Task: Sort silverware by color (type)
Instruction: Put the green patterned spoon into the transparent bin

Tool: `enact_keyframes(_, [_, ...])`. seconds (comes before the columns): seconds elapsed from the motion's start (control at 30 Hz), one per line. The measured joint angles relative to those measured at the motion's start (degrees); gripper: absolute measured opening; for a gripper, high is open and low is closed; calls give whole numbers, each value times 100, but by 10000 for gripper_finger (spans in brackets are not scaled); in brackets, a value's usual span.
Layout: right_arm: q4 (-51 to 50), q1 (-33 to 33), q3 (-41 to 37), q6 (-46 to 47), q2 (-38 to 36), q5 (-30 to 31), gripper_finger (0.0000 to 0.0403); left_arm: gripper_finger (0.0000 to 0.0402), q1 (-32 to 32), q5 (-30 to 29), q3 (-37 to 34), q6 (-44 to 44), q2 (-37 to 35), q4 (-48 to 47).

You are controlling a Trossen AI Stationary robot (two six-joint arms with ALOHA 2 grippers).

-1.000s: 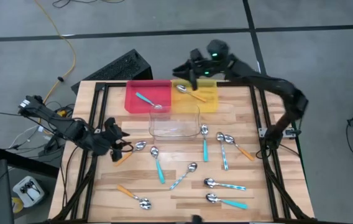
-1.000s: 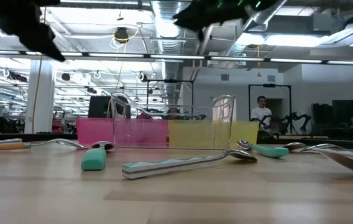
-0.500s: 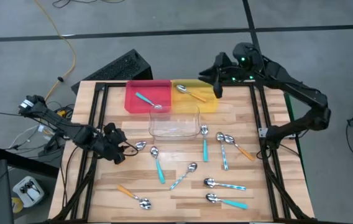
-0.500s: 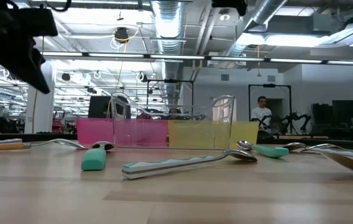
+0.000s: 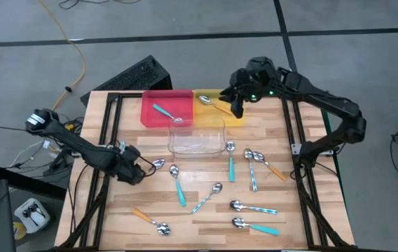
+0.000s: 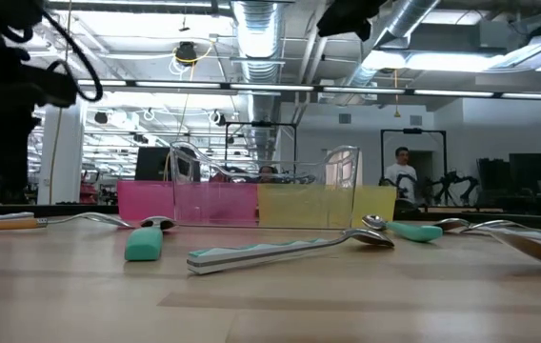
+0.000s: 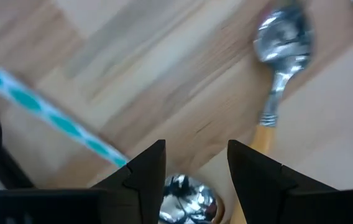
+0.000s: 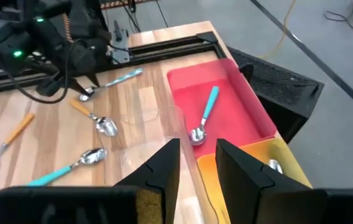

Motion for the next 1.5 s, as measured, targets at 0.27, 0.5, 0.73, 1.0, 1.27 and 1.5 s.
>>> enact_keyframes(0.27, [-104, -1, -2, -99, 69, 0, 127, 158, 13, -132, 0, -1415, 769, -183])
enact_keyframes(0.5, [-178, 10, -2, -256, 70, -6, 127, 158, 265, 93, 17, -1566, 1406, -186])
enact_keyframes(0.73, [-203, 7, -2, -319, 72, -16, 127, 158, 318, 375, 55, -1918, 1950, -159])
enact_keyframes(1.0, [-371, 5, -2, -388, 70, -20, 127, 157, 295, 247, 201, -2332, 2112, -271])
enact_keyframes(1.27, [-548, 7, -2, -465, 70, -20, 127, 142, 211, -268, 245, -2817, 2118, 7])
enact_keyframes(1.5, [-685, 7, -2, -686, 70, -22, 127, 62, -18, -608, 250, -3407, 2118, 62])
